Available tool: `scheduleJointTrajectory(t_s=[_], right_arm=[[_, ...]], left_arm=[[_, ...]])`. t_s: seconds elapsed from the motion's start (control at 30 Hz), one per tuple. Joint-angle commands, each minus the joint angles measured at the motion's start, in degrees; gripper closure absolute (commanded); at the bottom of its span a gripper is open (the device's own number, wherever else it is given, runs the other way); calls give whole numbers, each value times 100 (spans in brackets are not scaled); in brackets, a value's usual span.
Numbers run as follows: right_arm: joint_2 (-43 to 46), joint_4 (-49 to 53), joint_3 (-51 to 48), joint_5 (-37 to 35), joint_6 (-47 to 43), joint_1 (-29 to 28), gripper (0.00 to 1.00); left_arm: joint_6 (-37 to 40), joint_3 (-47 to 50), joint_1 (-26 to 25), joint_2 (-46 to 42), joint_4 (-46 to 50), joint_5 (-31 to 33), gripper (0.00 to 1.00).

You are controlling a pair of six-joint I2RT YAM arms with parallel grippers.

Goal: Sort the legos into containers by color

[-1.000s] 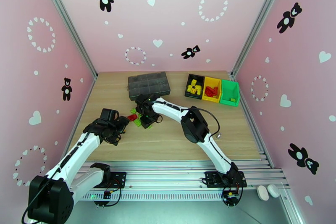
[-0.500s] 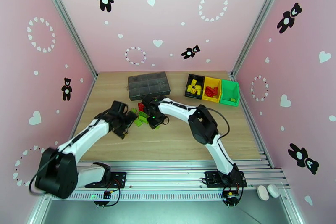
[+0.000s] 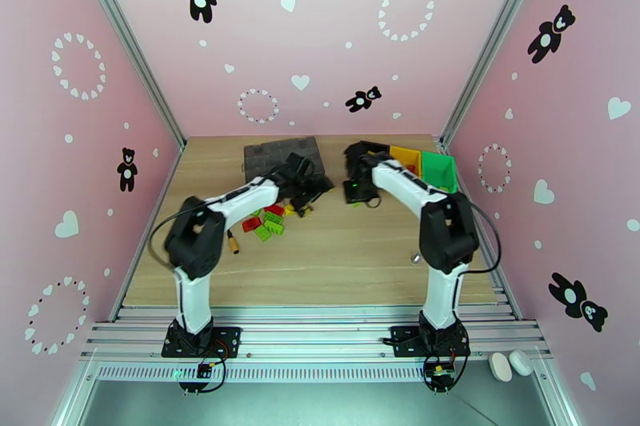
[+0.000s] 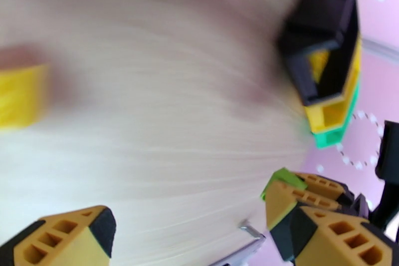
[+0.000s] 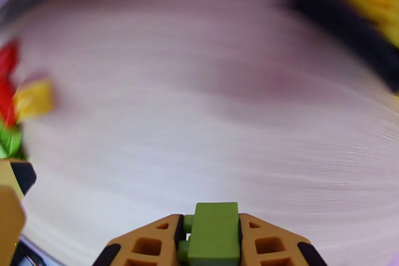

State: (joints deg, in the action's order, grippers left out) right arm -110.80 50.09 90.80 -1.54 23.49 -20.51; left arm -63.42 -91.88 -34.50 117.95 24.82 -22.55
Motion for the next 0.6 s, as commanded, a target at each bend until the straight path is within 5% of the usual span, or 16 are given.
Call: scheduleJointTrajectory(t_s=[0.0,0.23,0.43,0.57], right_arm=[[323,152,-55,-433,-57,503,77],[68,383,525,-913,-142,1705,80],[-265,437,956,-1697,-94,2147,80],[-576,459,1250,-2028,-31,2326,80]], left_arm=[[210,-1081,-207,589,13,-707,1],[217,-3417,-574,2068,600,-1164,2],[67,-5566,-785,3346,1183,-1538,2],[-48,-5695,-799,3503,1140,-1613,2]])
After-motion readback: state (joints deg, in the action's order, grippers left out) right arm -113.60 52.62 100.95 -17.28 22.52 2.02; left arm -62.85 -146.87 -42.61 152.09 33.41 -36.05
